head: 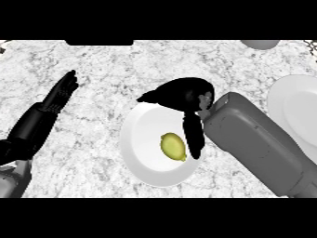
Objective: Pick the lemon from the plate and place it in the plate
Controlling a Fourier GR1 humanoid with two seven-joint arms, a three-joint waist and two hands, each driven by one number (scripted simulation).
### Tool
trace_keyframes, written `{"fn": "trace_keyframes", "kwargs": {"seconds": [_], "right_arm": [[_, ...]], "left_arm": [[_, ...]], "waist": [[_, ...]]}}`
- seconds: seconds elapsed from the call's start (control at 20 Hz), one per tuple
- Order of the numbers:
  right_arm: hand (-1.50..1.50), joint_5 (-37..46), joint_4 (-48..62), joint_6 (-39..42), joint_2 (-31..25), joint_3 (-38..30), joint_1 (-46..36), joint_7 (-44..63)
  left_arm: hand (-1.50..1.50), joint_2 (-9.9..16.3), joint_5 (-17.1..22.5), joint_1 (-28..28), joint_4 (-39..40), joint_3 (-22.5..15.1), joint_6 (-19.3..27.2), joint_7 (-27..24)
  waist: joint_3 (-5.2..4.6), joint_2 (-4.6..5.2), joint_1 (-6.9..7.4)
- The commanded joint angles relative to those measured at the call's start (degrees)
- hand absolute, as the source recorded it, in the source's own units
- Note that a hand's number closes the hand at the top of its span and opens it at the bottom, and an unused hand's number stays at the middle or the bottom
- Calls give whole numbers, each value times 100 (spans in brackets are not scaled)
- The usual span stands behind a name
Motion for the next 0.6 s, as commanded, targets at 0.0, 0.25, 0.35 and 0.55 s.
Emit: {"fn": "trace_keyframes", "kwargs": {"seconds": [0.0, 0.25, 0.35, 0.55], "right_arm": [[-150, 37, 601, 390, 261, -459, -440, 275], [-150, 489, 542, 236, 406, -571, -60, 83], [-150, 515, 1043, 371, 479, -754, -309, -202], [-150, 629, 1233, 764, 526, -711, -333, -320]], "left_arm": [[0, -45, -97, 154, 56, 154, -183, -182], [0, -343, -369, -66, -225, 128, -58, 388], [0, -279, -219, -131, -277, 303, -244, 491], [0, -262, -298, 139, 62, 475, -544, -141]], "waist": [[0, 15, 30], [3, 11, 8], [3, 18, 34], [1, 20, 27]]}}
